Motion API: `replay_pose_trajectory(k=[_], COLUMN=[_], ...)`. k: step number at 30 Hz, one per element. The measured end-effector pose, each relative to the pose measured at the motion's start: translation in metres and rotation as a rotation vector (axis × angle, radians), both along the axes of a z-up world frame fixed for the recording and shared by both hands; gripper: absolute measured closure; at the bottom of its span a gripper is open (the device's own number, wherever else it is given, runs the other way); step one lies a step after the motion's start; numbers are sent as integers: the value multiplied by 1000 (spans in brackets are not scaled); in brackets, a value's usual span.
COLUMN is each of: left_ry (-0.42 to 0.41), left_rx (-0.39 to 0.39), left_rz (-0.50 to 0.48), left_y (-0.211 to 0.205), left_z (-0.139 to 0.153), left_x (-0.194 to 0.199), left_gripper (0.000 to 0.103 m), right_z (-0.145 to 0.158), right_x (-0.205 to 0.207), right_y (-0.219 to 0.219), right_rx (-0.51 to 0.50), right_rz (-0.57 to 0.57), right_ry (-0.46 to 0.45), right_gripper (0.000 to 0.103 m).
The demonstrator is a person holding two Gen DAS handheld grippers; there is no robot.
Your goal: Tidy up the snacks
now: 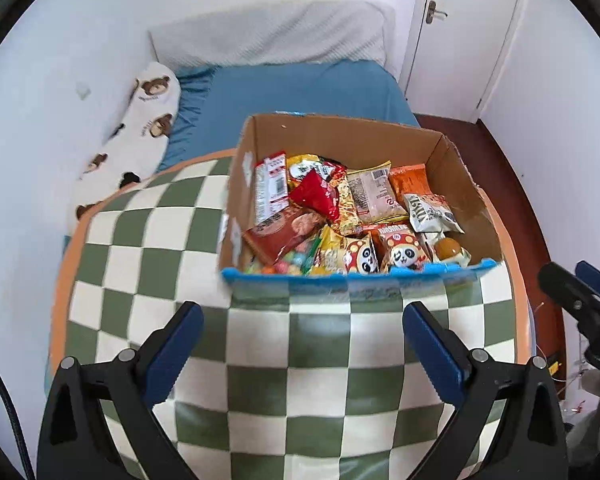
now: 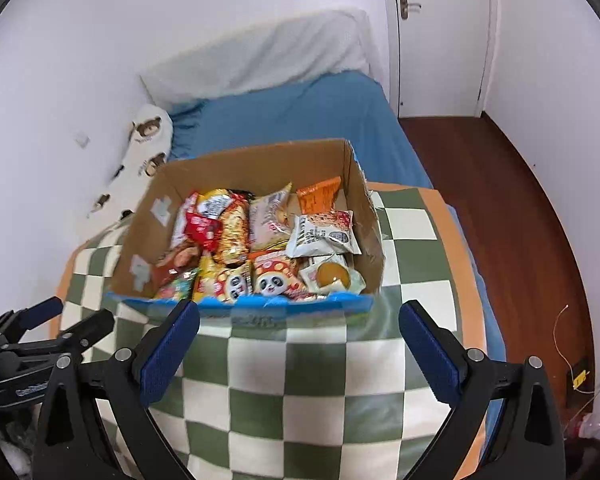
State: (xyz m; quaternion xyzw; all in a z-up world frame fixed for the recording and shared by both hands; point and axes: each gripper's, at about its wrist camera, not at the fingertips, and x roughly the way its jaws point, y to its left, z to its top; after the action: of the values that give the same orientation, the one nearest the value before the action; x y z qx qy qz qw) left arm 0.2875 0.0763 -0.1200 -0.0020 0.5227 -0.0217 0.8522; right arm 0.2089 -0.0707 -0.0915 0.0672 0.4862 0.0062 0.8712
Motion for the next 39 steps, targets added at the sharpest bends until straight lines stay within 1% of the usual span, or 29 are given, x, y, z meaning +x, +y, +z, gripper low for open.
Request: replay_pose_trajectory(k=[4,9,13,17,22,27,33,39], left_ry=[-37,-89,-102,-140,-174,-199,-210,-217], left_rx=[-22,-16,-28,-15,-14,-9,-1,0], left_rz=[11,10,9,6,1,-10,-10,1], left_y=[4,3,4,2,1,-2,-4,-5], left_z=[20,45,59,77,93,102,103,101], left_x=[-31,-66,-88,-108,-124,-136,-140,-134], left_gripper=[1,1,1,1,1,1,1,1], right_z=[23,52,72,91,109,120,123,121], right_x=[-37,-81,-106,-132,-154,-167,-174,-172], right_y=[6,14,17,22,27,28,28,27], right_rx=[-17,-65,-74,-80,-92,-97,-90,-93], right_rz=[15,26,19,22,30,28,26,22], right_ry=[-42,-100,-138,-171,-200,-216,-216,-215], right_gripper=[1,1,1,1,1,0,0,0])
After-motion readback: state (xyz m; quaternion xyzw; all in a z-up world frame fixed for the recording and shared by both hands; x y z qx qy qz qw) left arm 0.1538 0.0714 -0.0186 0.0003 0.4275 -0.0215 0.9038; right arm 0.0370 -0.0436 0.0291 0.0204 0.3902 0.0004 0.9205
